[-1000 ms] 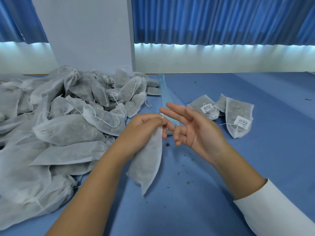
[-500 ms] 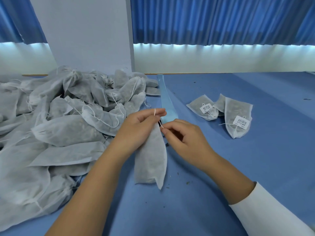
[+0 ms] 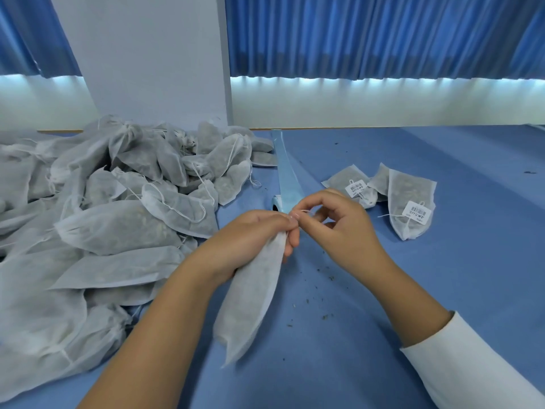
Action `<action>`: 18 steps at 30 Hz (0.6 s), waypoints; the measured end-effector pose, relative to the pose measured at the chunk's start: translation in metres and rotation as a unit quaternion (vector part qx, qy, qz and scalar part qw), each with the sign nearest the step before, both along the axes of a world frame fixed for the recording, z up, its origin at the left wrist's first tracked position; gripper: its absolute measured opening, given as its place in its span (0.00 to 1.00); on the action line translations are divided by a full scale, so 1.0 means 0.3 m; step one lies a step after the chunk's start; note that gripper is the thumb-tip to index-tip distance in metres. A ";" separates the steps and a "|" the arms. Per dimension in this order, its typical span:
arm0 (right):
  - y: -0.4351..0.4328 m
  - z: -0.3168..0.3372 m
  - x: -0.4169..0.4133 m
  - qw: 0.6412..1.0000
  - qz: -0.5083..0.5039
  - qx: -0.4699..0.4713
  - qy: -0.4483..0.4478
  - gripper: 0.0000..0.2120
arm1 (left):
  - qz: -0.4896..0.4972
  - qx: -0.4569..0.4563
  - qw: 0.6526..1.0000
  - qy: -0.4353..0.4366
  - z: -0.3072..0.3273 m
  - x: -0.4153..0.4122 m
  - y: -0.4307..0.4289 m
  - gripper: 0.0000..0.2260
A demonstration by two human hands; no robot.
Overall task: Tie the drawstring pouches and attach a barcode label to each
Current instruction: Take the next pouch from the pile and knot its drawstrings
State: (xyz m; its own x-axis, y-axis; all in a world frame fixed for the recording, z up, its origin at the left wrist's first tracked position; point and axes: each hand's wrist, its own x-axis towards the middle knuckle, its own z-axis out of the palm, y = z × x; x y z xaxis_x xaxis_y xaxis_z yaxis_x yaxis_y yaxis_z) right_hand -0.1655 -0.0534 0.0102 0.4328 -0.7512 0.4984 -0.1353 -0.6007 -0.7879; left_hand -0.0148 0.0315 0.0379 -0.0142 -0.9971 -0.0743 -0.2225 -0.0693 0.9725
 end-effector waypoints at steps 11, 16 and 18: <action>0.029 0.025 0.006 0.986 0.091 0.117 -0.072 0.09 | 0.049 -0.050 0.991 0.118 -0.002 0.005 -0.010 0.17; 0.023 0.029 0.004 0.962 0.134 0.202 -0.124 0.09 | 0.046 -0.055 0.990 0.125 0.001 0.015 -0.010 0.18; 0.023 0.030 0.002 0.958 0.149 0.217 -0.117 0.10 | 0.044 -0.050 0.991 0.118 -0.001 0.019 -0.008 0.18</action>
State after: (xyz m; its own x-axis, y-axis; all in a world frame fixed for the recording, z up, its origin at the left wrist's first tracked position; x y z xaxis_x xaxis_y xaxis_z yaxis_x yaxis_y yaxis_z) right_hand -0.1648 -0.0467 0.0192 0.5749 -0.7699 0.2772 0.2014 -0.1952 -0.9599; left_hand -0.0092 0.0290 0.0375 0.0685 -0.9974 0.0205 0.0146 0.0216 0.9997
